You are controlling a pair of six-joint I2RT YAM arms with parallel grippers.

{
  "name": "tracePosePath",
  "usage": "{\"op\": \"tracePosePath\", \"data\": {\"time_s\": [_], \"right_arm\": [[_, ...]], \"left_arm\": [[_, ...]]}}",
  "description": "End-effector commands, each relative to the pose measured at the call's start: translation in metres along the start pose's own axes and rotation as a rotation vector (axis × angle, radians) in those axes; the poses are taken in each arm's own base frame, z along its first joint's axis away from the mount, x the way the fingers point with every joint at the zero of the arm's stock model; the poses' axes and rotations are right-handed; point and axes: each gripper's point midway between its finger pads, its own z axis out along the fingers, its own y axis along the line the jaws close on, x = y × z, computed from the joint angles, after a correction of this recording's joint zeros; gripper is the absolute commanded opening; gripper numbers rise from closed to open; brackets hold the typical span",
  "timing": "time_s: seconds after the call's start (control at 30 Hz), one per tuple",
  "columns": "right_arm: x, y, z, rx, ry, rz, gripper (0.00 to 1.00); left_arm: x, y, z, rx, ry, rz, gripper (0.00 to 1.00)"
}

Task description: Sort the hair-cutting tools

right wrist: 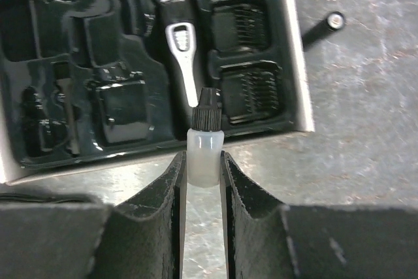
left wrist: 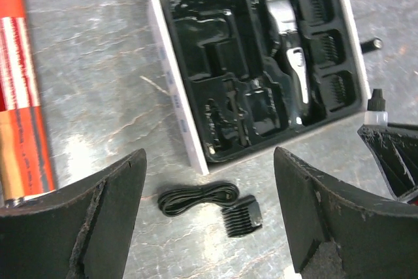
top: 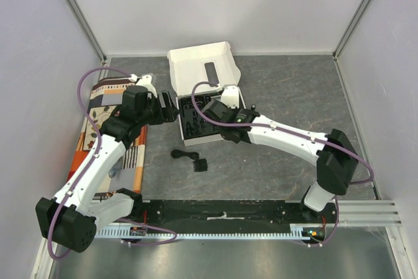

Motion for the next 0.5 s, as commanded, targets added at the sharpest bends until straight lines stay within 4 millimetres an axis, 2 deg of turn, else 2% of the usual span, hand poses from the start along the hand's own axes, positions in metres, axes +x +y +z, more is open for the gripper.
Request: {"op": "tracePosePath", "data": {"time_s": [0.0, 0.13, 0.27, 0.47], "right_arm": [[-0.009, 0.044, -0.001, -0.080, -0.007, -0.041, 0.15], [-0.001, 0.080, 0.006, -0.137, 0.018, -0.071, 0.15], [0.001, 0.114, 0.002, -0.210, 0.020, -0.101, 0.15], [0.014, 0.140, 0.009, -0.250, 0.046, -0.144, 0.15]], "left_arm": [[-0.021, 0.029, -0.016, -0.180, -0.109, -0.049, 0.84], [-0.023, 0.035, -0.027, -0.220, -0.126, -0.055, 0.84], [-0.010, 0.050, -0.036, -0.286, -0.103, -0.057, 0.84], [-0.002, 0.054, -0.042, -0.288, -0.107, -0.047, 0.85]]}}
